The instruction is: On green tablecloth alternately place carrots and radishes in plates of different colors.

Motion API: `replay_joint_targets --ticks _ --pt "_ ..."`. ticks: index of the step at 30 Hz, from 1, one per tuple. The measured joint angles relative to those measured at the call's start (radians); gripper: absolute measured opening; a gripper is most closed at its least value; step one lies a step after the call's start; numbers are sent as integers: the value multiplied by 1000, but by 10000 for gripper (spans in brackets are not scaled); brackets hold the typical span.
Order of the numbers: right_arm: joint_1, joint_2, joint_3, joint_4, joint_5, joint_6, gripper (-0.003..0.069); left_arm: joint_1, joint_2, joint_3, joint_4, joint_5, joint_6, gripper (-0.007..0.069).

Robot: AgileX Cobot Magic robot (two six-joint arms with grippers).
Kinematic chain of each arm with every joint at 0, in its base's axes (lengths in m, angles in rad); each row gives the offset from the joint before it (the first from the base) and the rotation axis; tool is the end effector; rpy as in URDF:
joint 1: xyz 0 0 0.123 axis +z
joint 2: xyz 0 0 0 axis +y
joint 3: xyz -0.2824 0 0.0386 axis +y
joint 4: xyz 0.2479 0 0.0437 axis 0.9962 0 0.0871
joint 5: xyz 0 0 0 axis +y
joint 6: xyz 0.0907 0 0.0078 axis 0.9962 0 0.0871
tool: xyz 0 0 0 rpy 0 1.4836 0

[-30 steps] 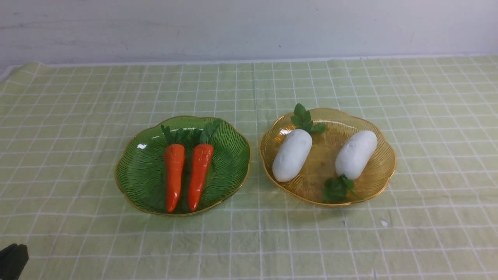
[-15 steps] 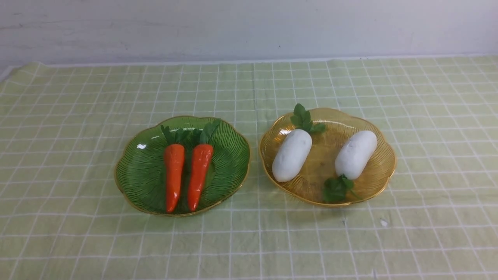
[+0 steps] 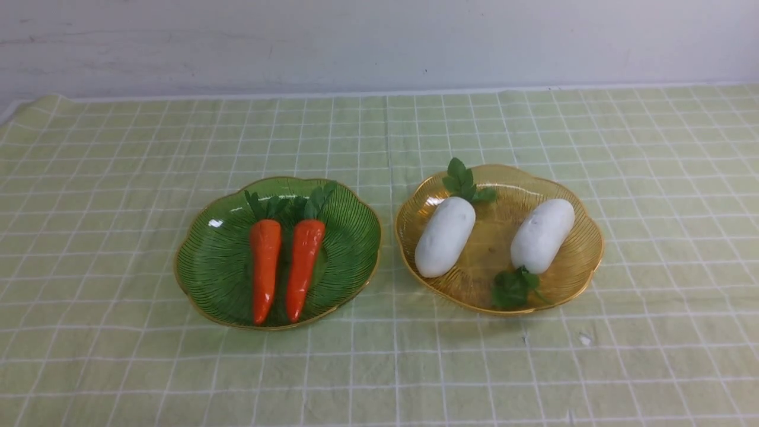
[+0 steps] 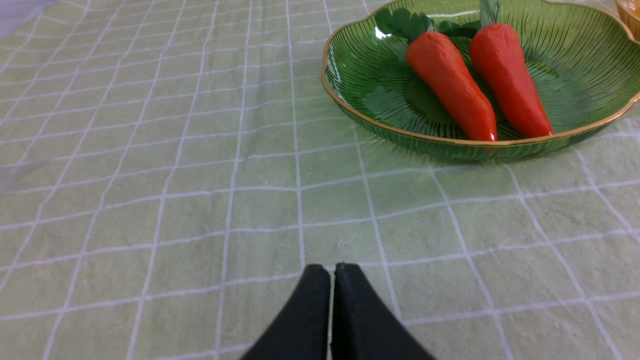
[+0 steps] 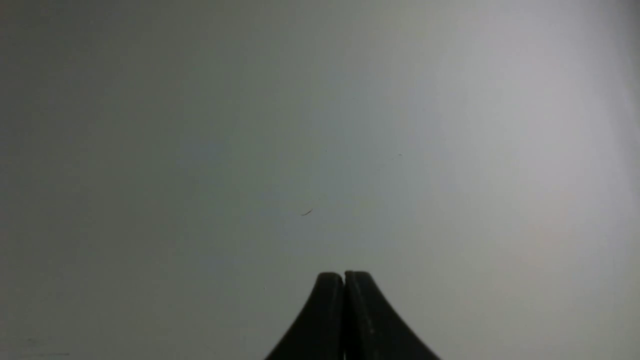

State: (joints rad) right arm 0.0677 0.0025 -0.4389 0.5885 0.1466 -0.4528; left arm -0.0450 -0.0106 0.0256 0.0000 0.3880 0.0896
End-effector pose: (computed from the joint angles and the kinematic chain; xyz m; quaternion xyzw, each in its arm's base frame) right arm 0.0069 0.0079 0.3420 -0.0164 0.5523 0.1048 0.8269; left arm 0.0522 -0.0023 0.1702 0.0544 0.8077 0.0131 0.5870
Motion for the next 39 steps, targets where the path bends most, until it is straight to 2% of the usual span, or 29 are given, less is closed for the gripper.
replay_joint_targets --ticks 6,11,17,24,28,31,35,39 --pt "0 0 0 -19 -1 -15 -14 0 0 0 5 0 0 -8" --pt "0 -2 37 -161 24 -90 -14 0 0 0 5 0 0 -8" --pt "0 -2 135 -220 23 -91 -14 0 0 0 5 0 0 -8" --pt "0 3 295 -459 33 212 -14 0 0 0 5 0 0 -8" --pt "0 3 383 -666 54 469 -14 0 0 0 5 0 0 -8" --pt "0 3 441 -765 60 586 -14 0 0 0 5 0 0 -8" --pt "-1 -1 468 -816 102 693 -14 0 0 0 5 0 0 -8" --pt "-28 -10 467 -820 209 735 -14 0 0 0 5 0 0 -8"
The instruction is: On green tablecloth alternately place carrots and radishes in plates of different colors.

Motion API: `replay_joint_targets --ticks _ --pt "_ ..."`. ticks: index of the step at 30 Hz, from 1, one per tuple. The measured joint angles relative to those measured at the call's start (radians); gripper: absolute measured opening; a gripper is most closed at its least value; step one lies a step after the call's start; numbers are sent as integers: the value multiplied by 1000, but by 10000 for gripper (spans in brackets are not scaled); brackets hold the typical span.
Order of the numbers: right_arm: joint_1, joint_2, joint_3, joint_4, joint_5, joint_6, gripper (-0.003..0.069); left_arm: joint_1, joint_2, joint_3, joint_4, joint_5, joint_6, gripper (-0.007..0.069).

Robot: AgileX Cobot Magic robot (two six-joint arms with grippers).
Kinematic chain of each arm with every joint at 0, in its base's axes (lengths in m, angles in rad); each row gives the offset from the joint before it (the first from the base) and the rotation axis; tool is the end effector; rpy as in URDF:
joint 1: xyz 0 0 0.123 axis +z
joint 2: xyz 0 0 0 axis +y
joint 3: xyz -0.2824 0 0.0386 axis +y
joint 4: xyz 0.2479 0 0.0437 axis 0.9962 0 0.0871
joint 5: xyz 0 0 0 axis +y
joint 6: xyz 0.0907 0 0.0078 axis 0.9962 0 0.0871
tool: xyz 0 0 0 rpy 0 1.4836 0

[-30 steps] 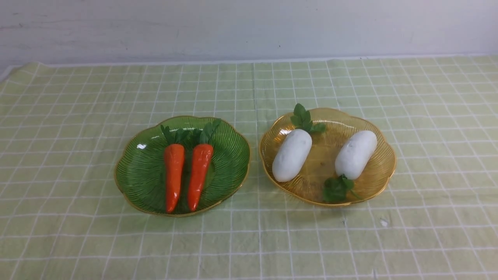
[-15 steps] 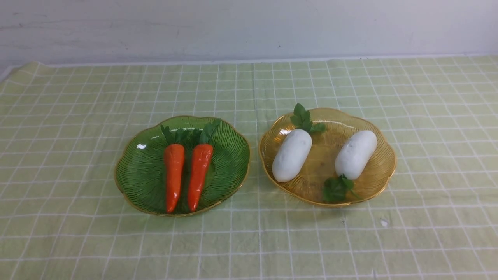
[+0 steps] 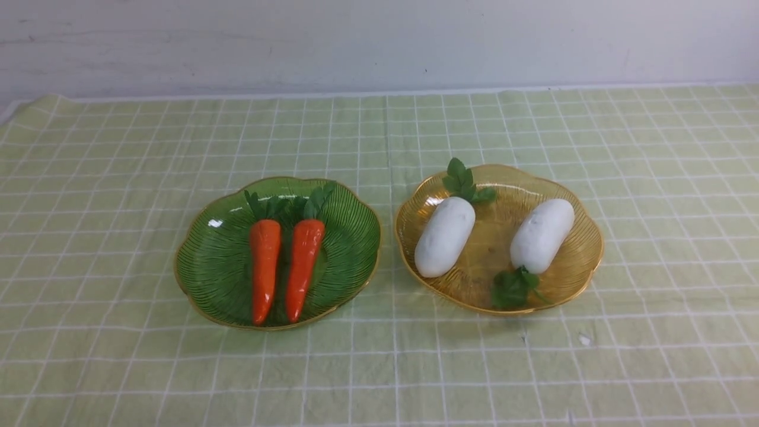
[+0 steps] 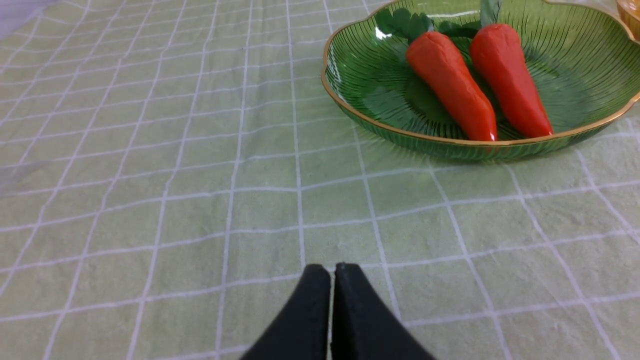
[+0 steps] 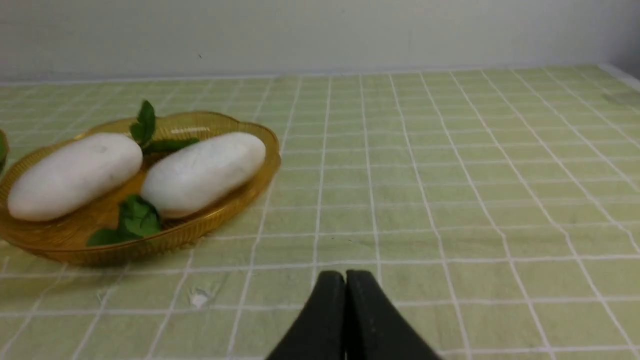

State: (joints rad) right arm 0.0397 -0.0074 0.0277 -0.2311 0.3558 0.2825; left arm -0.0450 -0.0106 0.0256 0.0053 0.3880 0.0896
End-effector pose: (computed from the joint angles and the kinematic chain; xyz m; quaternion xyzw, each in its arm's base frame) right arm 0.0535 -0.0052 0.1730 0.0343 0.7979 -0.0003 0.6018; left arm 0.0522 -0.0022 0.1702 0.0558 0.8076 0.0153 0.5869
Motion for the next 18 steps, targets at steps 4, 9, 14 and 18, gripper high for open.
replay_joint_targets --ticks 4,9,14,18 --pt "-36 0 -2 0 15 10 -14 1 0 0 0 0 0 -8" --pt "-42 0 -2 0 15 17 -14 1 0 0 0 0 0 -8" --pt "-42 0 -2 -1 15 17 -14 1 0 0 0 0 0 -8" --pt "-42 0 -2 -2 15 15 -14 1 0 0 0 0 0 -8"
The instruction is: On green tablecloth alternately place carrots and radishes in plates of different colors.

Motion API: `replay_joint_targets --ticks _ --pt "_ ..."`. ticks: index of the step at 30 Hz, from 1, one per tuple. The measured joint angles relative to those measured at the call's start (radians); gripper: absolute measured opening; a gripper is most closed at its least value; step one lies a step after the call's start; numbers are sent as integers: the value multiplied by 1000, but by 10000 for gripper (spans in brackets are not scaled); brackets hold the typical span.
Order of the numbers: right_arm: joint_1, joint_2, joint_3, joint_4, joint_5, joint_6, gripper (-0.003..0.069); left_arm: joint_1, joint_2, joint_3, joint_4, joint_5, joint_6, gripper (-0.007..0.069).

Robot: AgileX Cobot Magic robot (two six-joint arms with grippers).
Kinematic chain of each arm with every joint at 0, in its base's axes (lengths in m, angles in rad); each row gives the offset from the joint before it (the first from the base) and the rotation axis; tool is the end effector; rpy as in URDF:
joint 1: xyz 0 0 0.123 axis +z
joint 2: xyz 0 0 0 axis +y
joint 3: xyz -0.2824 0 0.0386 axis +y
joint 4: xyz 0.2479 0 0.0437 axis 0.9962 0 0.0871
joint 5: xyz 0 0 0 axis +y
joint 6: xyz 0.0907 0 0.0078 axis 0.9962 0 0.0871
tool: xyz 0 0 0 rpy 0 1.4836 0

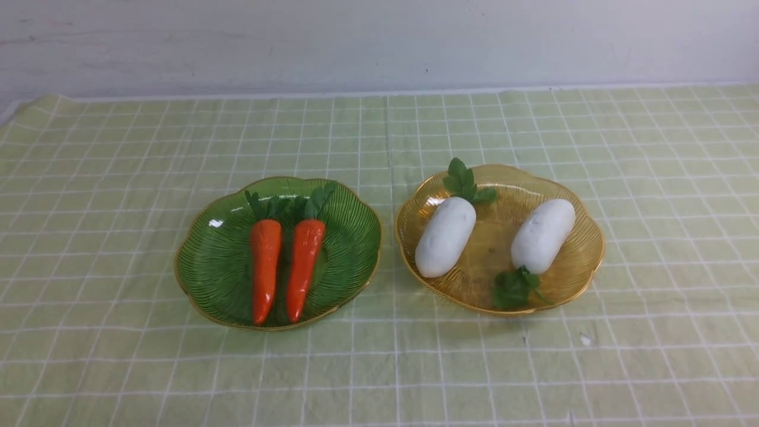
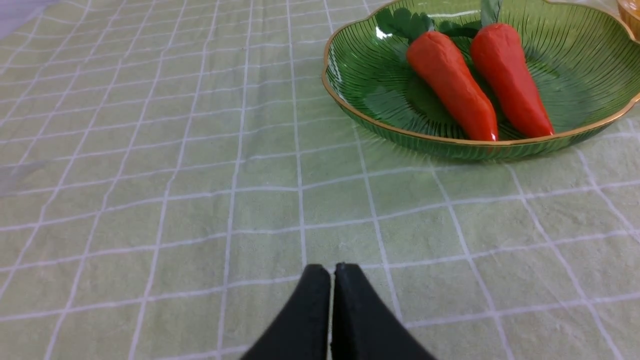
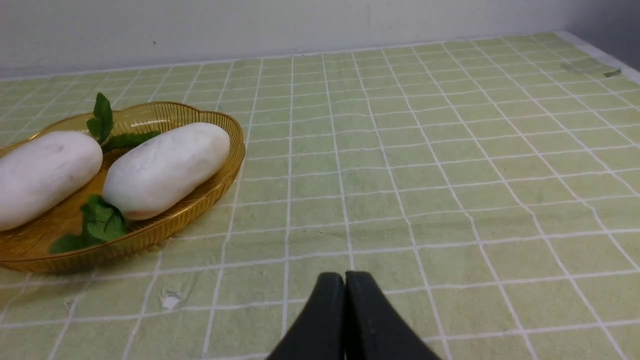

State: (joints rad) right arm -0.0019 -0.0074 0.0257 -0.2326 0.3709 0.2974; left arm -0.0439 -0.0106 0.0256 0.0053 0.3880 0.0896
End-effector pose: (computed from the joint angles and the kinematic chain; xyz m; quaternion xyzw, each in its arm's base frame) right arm 0.0528 -0.0077 0.1724 0.0578 0.8003 -0.0102 0.5967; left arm 0.0522 -0.0021 0.1702 0.0554 0.8076 0.0157 0.5869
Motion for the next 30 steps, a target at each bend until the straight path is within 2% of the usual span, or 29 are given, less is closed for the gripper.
replay_joint_targets --ticks 9,30 --pt "0 0 -2 78 2 -105 -14 0 0 0 0 0 0 -8" --pt "0 0 -2 82 3 -112 -14 0 0 0 0 0 -1 -8"
